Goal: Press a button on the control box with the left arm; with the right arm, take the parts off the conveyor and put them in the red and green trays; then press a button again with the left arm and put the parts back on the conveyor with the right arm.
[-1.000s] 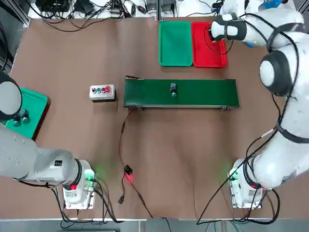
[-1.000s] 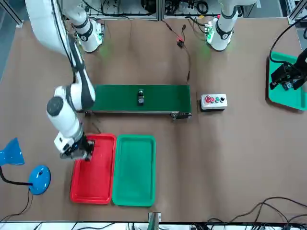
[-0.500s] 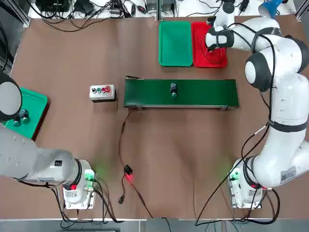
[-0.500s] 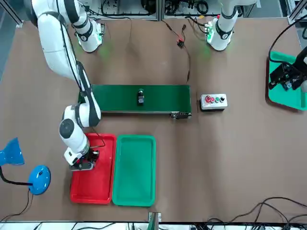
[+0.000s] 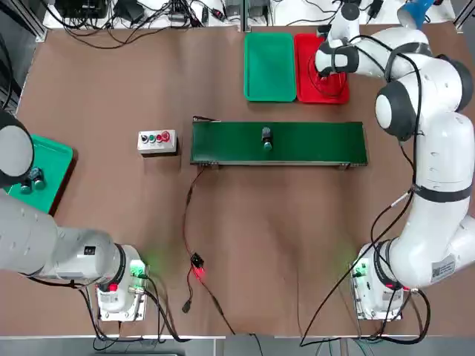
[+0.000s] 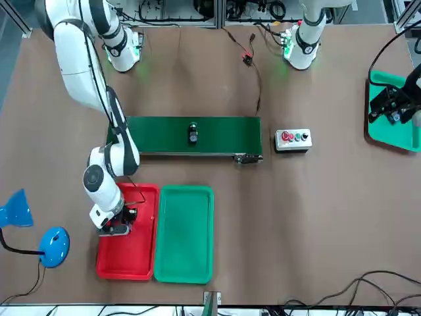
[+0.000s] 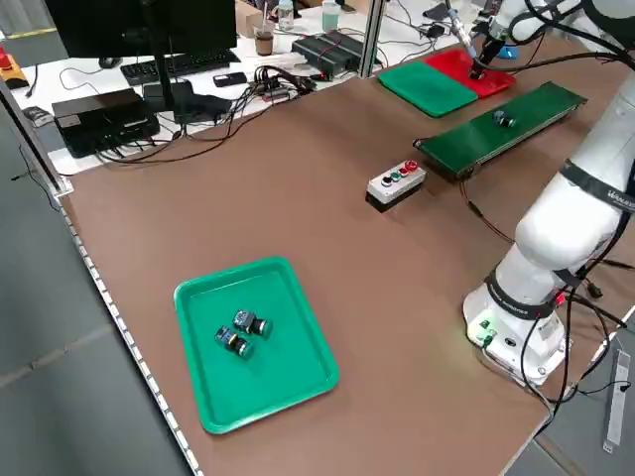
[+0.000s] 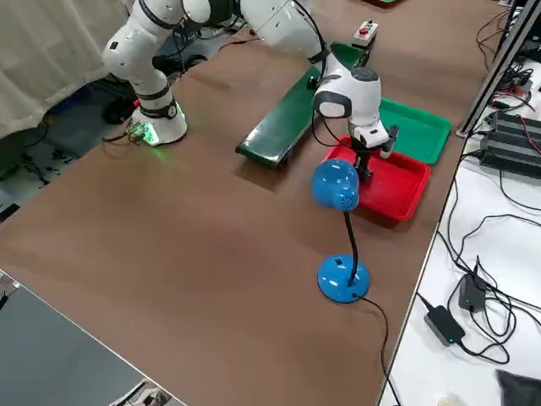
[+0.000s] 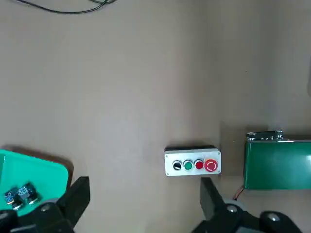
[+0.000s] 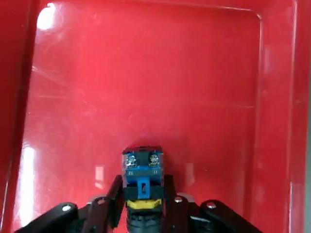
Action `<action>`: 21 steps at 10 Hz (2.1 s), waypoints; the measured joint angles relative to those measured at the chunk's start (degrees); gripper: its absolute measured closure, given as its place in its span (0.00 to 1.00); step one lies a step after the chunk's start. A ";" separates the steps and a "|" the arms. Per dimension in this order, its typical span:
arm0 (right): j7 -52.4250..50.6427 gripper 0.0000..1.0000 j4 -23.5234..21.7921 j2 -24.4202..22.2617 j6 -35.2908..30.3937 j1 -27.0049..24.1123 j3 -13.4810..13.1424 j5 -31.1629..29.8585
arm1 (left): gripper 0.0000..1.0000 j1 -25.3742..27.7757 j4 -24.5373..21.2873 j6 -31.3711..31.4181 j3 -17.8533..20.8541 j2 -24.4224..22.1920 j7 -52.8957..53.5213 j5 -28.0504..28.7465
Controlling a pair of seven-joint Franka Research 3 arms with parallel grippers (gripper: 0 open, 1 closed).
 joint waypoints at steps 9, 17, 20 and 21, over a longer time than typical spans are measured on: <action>3.07 0.18 10.32 -9.75 -32.28 5.69 0.27 0.16 | 0.00 -0.02 0.01 -0.02 -0.07 0.02 0.00 0.00; 12.36 0.18 -1.11 -19.15 -40.40 20.19 0.66 4.98 | 0.00 -0.08 0.02 -0.04 -0.16 0.04 0.00 0.00; 15.09 0.16 -14.45 -24.85 -31.79 23.31 0.65 5.98 | 0.00 -0.08 0.02 -0.04 -0.17 0.05 0.00 0.00; 16.95 0.15 -16.96 -25.84 -29.95 24.55 0.67 6.59 | 0.00 -0.09 0.02 -0.04 -0.17 0.05 0.00 0.00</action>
